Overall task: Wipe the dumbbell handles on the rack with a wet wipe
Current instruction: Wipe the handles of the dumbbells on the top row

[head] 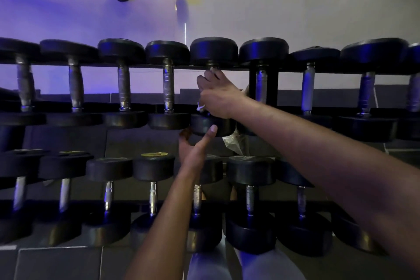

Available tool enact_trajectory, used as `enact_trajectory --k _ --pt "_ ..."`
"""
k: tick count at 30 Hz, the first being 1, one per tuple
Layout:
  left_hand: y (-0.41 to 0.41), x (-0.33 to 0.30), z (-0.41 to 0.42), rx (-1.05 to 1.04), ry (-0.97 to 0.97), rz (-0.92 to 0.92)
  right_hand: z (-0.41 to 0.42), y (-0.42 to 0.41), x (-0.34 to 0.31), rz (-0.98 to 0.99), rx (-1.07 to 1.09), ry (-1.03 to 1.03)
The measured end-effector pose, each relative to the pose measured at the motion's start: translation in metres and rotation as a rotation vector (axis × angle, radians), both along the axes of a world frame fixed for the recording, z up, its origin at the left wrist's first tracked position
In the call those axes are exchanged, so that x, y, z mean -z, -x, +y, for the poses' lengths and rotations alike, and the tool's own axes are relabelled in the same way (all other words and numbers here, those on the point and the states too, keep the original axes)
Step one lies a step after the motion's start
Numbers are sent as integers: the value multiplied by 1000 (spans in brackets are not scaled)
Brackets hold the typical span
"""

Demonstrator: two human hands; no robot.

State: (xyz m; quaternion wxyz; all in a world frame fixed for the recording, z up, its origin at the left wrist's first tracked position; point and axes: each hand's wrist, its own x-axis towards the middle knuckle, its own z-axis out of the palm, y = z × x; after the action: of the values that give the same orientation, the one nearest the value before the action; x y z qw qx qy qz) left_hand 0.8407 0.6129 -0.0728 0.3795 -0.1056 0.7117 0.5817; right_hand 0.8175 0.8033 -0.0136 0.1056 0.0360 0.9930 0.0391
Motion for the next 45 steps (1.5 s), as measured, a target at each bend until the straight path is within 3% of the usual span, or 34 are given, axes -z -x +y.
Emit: enact_trajectory --k 3,7,14,19,23,30,39,45 --pt "2 1 1 6 -6 -10 -6 12 -5 -114 43 -18" --pt "5 2 1 26 6 18 -4 -10 -10 -54 220 163" --pt "5 -1 -1 53 -7 -2 4 -56 12 39 940 709" --pt "7 8 -3 129 28 -21 11 -47 27 44 953 797" --pt "7 -1 -1 111 -10 -60 8 -51 24 171 921 934" --pt "8 -5 -2 114 -36 -67 -1 -47 25 208 881 790" --pt "8 5 -6 124 -7 -9 18 -2 12 671 1107 773" --pt "6 -5 -5 111 -55 -27 -2 0 24 737 966 583"
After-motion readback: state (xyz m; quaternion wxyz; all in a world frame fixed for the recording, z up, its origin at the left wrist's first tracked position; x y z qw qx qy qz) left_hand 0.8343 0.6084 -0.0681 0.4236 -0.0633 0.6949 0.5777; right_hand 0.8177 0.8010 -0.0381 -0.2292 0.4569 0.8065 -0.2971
